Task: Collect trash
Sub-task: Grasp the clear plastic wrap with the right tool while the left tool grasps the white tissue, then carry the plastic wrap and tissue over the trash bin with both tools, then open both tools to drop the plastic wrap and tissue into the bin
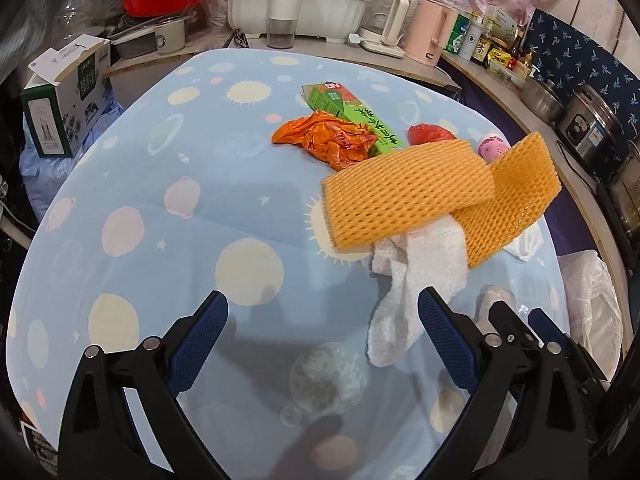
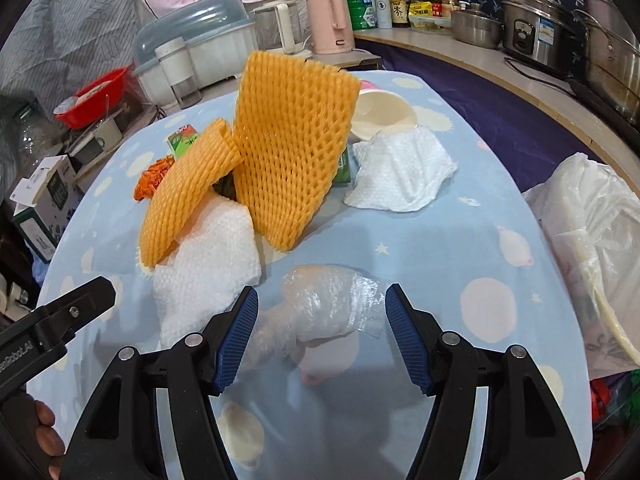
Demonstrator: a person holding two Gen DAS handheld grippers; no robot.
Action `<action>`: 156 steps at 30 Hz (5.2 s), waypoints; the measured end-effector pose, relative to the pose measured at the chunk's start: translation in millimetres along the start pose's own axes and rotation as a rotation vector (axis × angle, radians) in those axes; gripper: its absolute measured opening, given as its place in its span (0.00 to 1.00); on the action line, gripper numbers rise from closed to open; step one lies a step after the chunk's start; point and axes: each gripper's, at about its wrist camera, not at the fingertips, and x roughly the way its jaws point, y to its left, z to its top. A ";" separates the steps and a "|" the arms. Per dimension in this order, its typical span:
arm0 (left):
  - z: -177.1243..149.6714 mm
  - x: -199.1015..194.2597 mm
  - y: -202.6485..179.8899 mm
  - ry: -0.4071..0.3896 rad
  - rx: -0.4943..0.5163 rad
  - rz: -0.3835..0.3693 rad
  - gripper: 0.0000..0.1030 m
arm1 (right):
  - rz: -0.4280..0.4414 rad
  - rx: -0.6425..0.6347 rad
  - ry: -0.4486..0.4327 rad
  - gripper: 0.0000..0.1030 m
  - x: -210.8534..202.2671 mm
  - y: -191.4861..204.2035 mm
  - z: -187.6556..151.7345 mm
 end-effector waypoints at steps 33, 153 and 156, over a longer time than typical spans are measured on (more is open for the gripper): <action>-6.6 50.8 -68.0 0.102 0.140 -0.046 0.09 | 0.006 0.100 0.003 0.22 -22.1 -44.8 -14.6; -29.3 -65.6 -364.7 -0.081 0.476 -0.353 0.48 | -0.209 0.347 -0.280 0.54 -154.3 -291.9 17.7; -25.4 -69.7 -355.6 -0.089 0.461 -0.352 0.48 | -0.204 0.337 -0.282 0.54 -156.9 -283.8 19.2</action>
